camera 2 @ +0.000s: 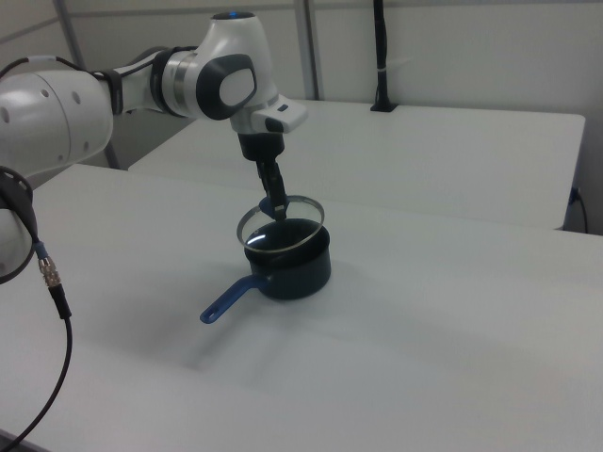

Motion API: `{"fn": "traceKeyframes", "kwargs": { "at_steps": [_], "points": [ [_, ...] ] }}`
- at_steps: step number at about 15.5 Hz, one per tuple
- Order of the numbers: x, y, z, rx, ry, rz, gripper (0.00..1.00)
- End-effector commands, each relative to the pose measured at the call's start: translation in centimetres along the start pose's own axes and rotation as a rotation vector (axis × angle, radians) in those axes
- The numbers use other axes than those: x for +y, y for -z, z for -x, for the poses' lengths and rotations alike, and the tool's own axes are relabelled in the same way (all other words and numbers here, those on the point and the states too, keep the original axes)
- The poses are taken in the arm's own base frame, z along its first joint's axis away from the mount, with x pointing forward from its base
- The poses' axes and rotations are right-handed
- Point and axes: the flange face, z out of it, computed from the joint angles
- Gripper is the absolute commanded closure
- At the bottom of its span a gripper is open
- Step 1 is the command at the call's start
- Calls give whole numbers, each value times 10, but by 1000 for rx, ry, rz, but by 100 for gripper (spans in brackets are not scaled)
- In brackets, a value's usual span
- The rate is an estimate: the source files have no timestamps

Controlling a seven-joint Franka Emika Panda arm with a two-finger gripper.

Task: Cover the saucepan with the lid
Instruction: 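Lower the lid onto the saucepan rim and seat it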

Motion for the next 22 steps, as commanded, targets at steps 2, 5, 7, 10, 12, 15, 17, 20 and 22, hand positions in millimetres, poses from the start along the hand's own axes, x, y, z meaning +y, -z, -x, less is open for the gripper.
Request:
{"fn": "traceKeyframes", "kwargs": {
  "at_steps": [2, 5, 7, 10, 12, 15, 17, 20, 22],
  "points": [
    [-21, -21, -3, 19, -58, -39, 43],
    [-25, -30, -5, 26, -74, -45, 43],
    [-31, -38, 1, 12, -62, -41, 43],
    [-31, -48, 4, 4, -49, -21, 41],
    [-31, -50, 4, 4, -47, -14, 33],
    [-28, -55, 4, 3, -45, -1, 0],
    [-24, -49, 1, 6, -52, -7, 0],
    [0, 6, -7, 43, -81, -54, 0],
    [32, 47, -7, 20, -104, -61, 0]
  ]
}}
